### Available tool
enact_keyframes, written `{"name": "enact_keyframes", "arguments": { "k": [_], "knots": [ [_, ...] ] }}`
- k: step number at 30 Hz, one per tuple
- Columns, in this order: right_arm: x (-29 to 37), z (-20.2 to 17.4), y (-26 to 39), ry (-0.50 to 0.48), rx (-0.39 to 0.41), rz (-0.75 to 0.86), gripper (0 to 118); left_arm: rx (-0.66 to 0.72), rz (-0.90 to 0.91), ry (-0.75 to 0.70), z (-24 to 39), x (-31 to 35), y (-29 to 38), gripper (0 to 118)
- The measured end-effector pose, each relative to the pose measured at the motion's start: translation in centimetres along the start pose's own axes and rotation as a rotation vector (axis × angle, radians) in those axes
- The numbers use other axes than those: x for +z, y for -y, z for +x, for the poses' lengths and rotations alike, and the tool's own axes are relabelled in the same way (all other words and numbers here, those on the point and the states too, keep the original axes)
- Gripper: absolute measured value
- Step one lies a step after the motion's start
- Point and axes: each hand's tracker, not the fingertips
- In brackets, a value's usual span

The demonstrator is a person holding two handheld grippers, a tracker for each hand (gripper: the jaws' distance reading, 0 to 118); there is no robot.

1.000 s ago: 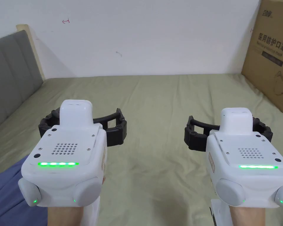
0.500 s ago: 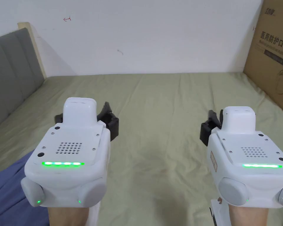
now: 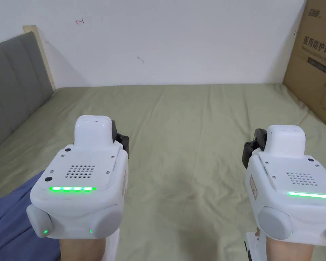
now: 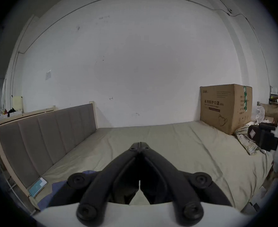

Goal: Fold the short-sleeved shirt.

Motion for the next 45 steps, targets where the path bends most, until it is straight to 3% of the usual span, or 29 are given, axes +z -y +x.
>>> {"name": "enact_keyframes", "arguments": {
  "k": [9,22,27,37,38,42,44,45],
  "knots": [
    [-0.5,-2.1,-0.8,-0.062,0.015,-0.012,1,0.033,-0.015,0.007,-1.6,0.4,-0.6,0],
    [-2.0,-14.6,-0.6,-0.446,0.026,-0.075,1,0.043,-0.046,-0.289,-13.1,5.9,-0.4,0],
    [-1.7,-19.0,0.0,-0.536,0.047,-0.102,1,0.052,-0.108,-0.384,-17.1,7.2,0.8,0],
    [-1.7,-22.0,1.9,-0.587,0.11,-0.158,1,0.104,-0.271,-0.388,-19.8,4.4,4.7,1],
    [-1.9,-22.1,2.1,-0.585,0.107,-0.167,1,0.098,-0.296,-0.394,-19.8,3.8,5.3,7],
    [-2.6,-22.2,3.0,-0.588,0.101,-0.203,1,0.176,-0.418,-0.328,-20.9,0.8,7.9,92],
    [-3.1,-22.3,3.7,-0.581,0.122,-0.221,1,0.204,-0.513,-0.294,-21.2,-1.5,9.8,108],
    [-3.4,-22.3,4.0,-0.579,0.126,-0.23,1,0.201,-0.539,-0.277,-21.2,-2.4,10.6,108]
  ]
}}
